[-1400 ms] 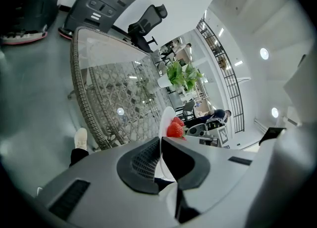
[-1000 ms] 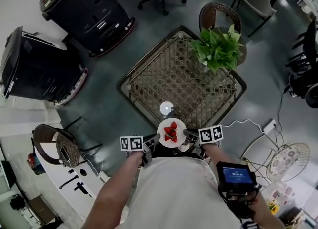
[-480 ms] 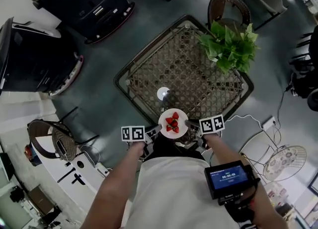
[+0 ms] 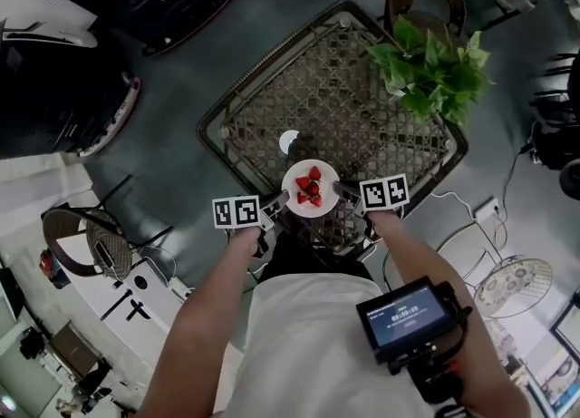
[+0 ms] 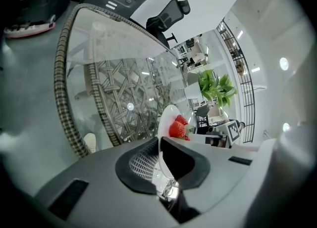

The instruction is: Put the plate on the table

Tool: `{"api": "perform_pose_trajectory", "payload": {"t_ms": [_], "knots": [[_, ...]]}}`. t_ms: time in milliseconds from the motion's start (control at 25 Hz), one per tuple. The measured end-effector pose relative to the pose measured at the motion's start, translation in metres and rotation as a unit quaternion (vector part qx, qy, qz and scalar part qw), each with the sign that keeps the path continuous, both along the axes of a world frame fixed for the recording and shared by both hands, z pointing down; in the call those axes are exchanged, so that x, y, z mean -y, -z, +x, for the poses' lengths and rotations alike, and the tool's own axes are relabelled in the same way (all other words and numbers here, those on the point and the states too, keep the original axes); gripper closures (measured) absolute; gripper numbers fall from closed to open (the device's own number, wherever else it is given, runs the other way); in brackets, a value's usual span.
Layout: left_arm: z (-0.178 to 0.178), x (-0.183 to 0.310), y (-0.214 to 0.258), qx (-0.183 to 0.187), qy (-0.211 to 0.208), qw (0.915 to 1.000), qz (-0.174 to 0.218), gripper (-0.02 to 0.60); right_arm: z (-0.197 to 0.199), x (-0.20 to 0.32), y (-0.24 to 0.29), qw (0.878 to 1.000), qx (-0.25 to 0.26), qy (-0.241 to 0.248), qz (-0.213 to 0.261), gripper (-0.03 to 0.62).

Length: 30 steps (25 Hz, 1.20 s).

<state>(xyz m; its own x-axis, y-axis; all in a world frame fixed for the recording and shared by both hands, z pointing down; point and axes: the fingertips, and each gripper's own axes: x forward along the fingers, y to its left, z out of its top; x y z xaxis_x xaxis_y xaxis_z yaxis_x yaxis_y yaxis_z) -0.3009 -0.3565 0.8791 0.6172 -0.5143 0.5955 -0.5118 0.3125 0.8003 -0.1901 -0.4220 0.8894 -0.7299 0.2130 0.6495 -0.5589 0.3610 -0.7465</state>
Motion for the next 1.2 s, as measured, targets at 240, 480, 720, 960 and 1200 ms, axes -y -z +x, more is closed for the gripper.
{"api": "perform_pose_trajectory", "payload": {"t_ms": [240,480,720,960,1200], "knots": [[-0.012,0.028,-0.007,0.03,-0.011,0.9994,-0.01,0.565,-0.011,0.025,-0.004,1.0,-0.01,-0.003,0.017,0.565],[-0.015,0.05,-0.018,0.065,-0.017,0.9975,-0.021,0.565,-0.014,0.047,-0.012,0.999,-0.026,-0.009,0.034,0.565],[-0.015,0.06,-0.022,0.065,-0.011,0.9975,-0.023,0.563,-0.014,0.059,-0.011,0.998,-0.036,-0.019,0.049,0.565],[-0.032,0.068,-0.026,0.085,-0.005,0.996,-0.028,0.56,-0.031,0.067,-0.015,0.997,-0.035,-0.019,0.062,0.564],[-0.03,0.07,-0.03,0.092,-0.01,0.9953,-0.029,0.557,-0.031,0.068,-0.02,0.995,-0.053,-0.002,0.081,0.563]]}}
